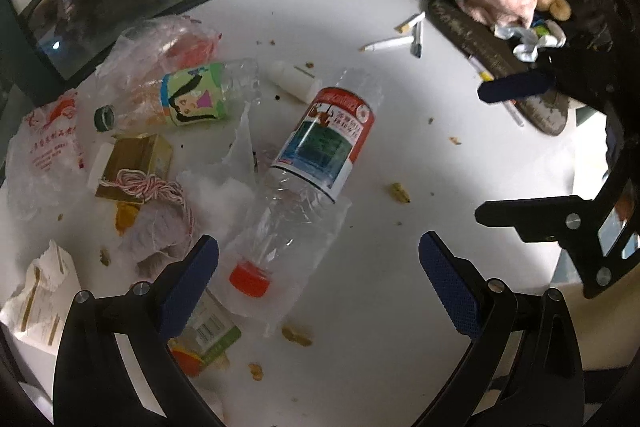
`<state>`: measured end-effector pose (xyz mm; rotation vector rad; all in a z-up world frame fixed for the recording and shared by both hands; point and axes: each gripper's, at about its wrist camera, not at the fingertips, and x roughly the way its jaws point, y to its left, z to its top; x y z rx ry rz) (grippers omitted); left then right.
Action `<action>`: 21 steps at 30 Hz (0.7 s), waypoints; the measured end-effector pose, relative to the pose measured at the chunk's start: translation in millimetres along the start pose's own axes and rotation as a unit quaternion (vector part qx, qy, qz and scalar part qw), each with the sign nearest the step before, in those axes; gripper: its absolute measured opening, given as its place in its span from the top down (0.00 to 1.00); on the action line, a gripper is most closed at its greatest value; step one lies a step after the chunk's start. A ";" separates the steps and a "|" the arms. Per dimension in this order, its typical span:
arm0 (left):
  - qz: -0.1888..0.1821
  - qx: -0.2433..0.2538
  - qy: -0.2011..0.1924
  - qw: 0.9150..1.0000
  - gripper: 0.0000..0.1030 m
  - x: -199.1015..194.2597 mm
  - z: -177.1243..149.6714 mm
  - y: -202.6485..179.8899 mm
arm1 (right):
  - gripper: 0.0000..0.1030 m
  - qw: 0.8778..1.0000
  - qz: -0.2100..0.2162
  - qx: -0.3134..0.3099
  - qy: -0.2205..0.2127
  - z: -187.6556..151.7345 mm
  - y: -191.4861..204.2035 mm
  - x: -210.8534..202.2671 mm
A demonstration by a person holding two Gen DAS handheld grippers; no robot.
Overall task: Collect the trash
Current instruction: 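Move the left tool back toward the clear water bottle on the table, then grasp the clear water bottle with red cap using the left tool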
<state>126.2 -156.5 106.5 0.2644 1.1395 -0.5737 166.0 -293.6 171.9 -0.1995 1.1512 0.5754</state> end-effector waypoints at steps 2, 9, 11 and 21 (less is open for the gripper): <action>-0.008 0.002 0.011 1.000 0.06 8.7 1.9 2.8 | 0.17 1.000 0.006 -0.028 0.005 4.2 -2.4 8.4; -0.021 -0.007 0.031 0.999 0.06 32.4 6.5 12.8 | 0.17 0.996 0.026 -0.078 0.018 23.5 -15.2 33.5; -0.022 -0.018 0.032 0.999 0.06 37.6 8.0 17.2 | 0.17 0.995 0.028 -0.089 0.018 31.5 -18.7 42.2; -0.026 -0.018 0.043 0.999 0.06 62.4 11.5 32.8 | 0.17 0.971 0.028 -0.237 0.029 49.5 -15.2 73.9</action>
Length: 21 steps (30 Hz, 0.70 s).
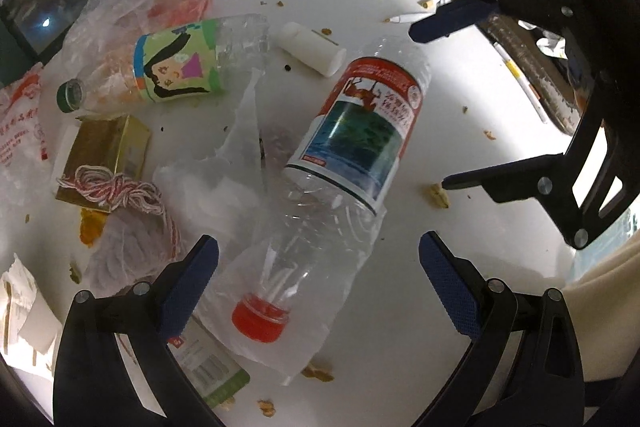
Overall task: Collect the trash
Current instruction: 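Grasp the clear water bottle with red cap using the left tool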
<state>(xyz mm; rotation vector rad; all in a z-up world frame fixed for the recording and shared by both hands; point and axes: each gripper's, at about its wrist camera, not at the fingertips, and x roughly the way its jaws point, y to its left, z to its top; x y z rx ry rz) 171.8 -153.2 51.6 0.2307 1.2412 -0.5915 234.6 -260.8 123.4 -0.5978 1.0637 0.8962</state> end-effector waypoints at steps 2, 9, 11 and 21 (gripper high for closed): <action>-0.002 -0.005 0.000 1.000 0.06 4.3 0.5 3.1 | 0.17 1.000 -0.001 -0.018 0.003 1.5 -1.1 5.6; -0.011 -0.011 0.001 1.000 0.06 20.0 0.4 9.0 | 0.17 0.999 0.012 -0.051 0.010 5.7 -3.5 21.9; -0.010 -0.010 0.004 1.000 0.06 24.4 0.0 9.2 | 0.17 0.998 0.013 -0.055 0.012 6.3 -4.3 26.4; -0.016 -0.007 0.013 1.000 0.06 41.9 4.1 13.3 | 0.17 0.999 0.028 -0.044 0.008 7.4 -12.7 40.9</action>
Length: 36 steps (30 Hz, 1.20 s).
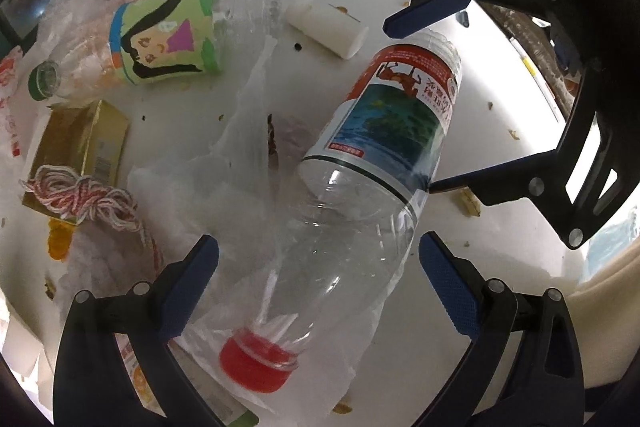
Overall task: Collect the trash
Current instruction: 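Grasp the clear water bottle with red cap using the left tool, then carry the water bottle with the left tool over the trash bin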
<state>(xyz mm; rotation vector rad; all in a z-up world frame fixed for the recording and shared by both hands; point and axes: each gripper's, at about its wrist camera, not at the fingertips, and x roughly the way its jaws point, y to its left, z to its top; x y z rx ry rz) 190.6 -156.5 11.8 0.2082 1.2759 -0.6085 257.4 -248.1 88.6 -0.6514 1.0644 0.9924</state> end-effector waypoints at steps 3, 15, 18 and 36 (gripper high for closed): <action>-0.008 -0.001 0.003 1.000 0.06 4.3 2.1 0.7 | 0.17 1.000 0.011 -0.005 -0.004 -1.4 -0.9 1.0; -0.041 0.014 0.000 0.999 0.21 12.2 2.6 1.7 | 0.17 0.998 0.055 -0.035 0.018 -2.1 3.4 23.9; -0.035 0.021 -0.003 0.999 0.22 10.6 -0.8 1.8 | 0.18 0.998 0.056 -0.038 0.017 -1.8 4.2 24.3; -0.031 0.063 -0.024 0.997 0.24 -24.1 -4.4 -42.2 | 0.24 0.999 0.026 -0.047 0.002 -5.3 29.2 -13.6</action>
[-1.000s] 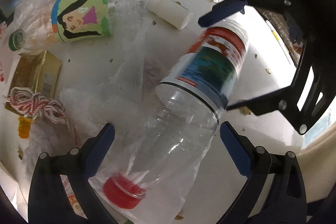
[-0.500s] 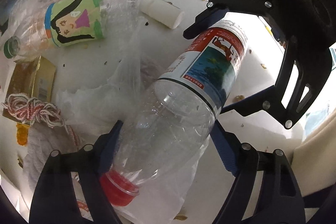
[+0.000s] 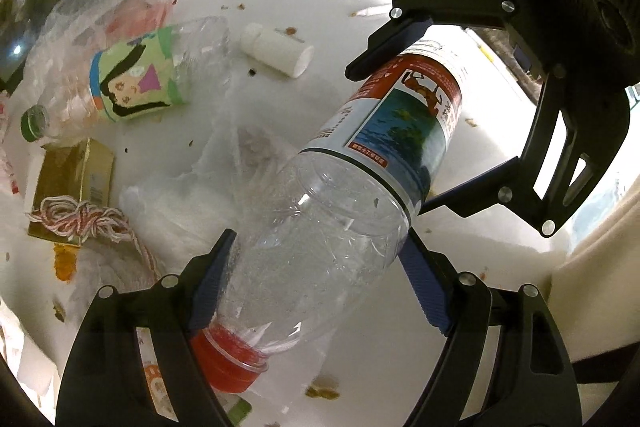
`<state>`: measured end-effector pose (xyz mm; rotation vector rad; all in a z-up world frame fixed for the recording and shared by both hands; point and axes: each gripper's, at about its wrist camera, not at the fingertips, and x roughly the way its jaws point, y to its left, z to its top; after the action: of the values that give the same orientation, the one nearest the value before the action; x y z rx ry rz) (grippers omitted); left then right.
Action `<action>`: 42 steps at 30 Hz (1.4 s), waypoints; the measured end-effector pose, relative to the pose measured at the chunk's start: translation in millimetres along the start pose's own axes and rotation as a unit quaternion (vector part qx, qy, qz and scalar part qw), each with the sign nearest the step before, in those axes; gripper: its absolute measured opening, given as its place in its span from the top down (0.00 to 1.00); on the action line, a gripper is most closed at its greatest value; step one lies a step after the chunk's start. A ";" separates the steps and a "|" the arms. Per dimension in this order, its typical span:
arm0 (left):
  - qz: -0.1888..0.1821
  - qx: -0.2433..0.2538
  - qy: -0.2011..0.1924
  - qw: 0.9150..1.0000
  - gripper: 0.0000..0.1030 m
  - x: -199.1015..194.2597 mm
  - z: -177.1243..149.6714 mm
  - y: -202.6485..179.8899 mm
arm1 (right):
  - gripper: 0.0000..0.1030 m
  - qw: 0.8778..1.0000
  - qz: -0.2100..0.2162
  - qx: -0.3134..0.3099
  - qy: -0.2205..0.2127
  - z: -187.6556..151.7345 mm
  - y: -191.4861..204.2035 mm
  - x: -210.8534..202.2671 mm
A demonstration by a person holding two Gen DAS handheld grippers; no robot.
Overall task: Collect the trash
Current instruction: 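Carry the water bottle with the left tool over the trash bin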
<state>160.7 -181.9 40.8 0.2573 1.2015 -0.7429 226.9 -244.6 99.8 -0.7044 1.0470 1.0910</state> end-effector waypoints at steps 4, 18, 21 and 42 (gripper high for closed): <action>-0.002 0.015 -0.006 1.000 0.24 -12.8 -3.5 -11.6 | 0.24 1.000 -0.011 0.005 -0.002 -4.1 9.6 -15.7; -0.018 0.105 -0.017 0.994 0.24 -47.9 -14.4 -86.1 | 0.24 0.995 -0.080 0.065 -0.004 -51.7 76.9 -78.7; -0.030 0.132 -0.017 0.991 0.24 -55.2 -19.1 -104.5 | 0.24 0.991 -0.098 0.091 -0.003 -64.0 98.9 -90.7; -0.083 0.257 -0.010 0.963 0.24 -86.6 -79.1 -181.4 | 0.24 0.965 -0.171 0.197 0.014 -100.4 199.1 -125.6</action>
<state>-29.2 -239.3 126.3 0.5814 1.0021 -1.1993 -5.3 -310.6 184.9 -0.5505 1.0786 0.5536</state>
